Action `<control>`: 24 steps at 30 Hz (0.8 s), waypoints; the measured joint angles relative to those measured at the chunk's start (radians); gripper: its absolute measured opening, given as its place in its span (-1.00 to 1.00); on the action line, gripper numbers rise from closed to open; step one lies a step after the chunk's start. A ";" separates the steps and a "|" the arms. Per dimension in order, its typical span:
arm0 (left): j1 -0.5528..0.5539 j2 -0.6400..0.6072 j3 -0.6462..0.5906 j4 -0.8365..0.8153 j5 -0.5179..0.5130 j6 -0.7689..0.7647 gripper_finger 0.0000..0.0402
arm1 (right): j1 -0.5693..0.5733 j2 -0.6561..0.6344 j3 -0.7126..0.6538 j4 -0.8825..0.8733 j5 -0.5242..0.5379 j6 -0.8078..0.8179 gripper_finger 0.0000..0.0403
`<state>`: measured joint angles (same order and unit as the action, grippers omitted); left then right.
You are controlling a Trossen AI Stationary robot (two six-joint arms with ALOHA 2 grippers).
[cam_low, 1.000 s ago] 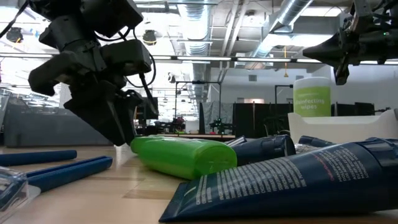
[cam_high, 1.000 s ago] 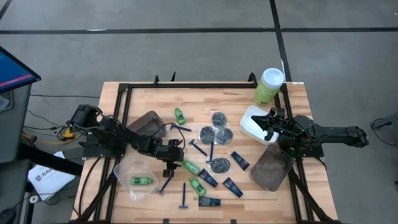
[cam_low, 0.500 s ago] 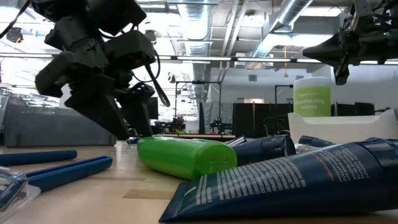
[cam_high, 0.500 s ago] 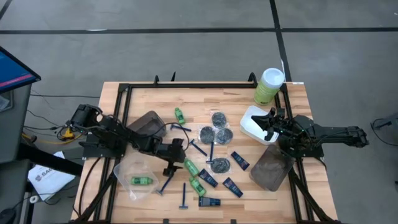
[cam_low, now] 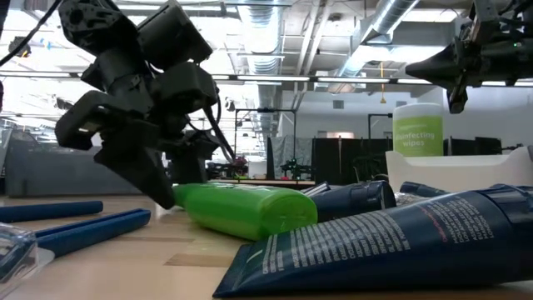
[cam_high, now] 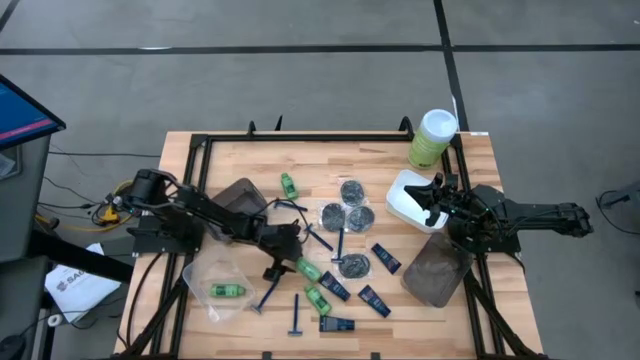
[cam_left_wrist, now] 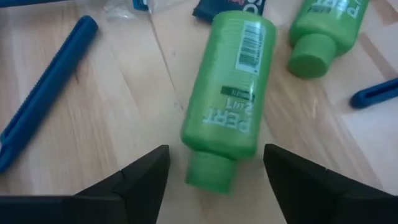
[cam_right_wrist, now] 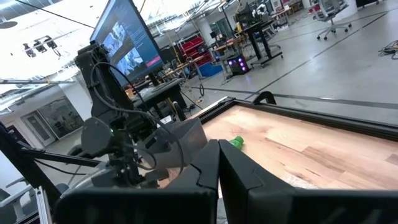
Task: Pick & Place Travel size toiletries
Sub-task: Put the green shampoo into the transparent bin
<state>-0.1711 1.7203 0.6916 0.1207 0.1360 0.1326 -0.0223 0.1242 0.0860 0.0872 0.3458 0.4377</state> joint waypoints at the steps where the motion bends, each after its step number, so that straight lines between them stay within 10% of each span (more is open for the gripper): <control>1: 0.000 0.005 0.001 0.004 0.000 -0.004 0.25 | 0.000 0.000 0.000 0.001 0.000 0.000 -1.00; 24: 0.000 -0.010 -0.001 -0.008 0.000 -0.071 -0.56 | 0.000 0.000 0.000 0.003 0.000 0.000 -1.00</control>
<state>-0.1715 1.7099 0.6903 0.1123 0.1360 0.0618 -0.0219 0.1240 0.0860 0.0898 0.3458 0.4377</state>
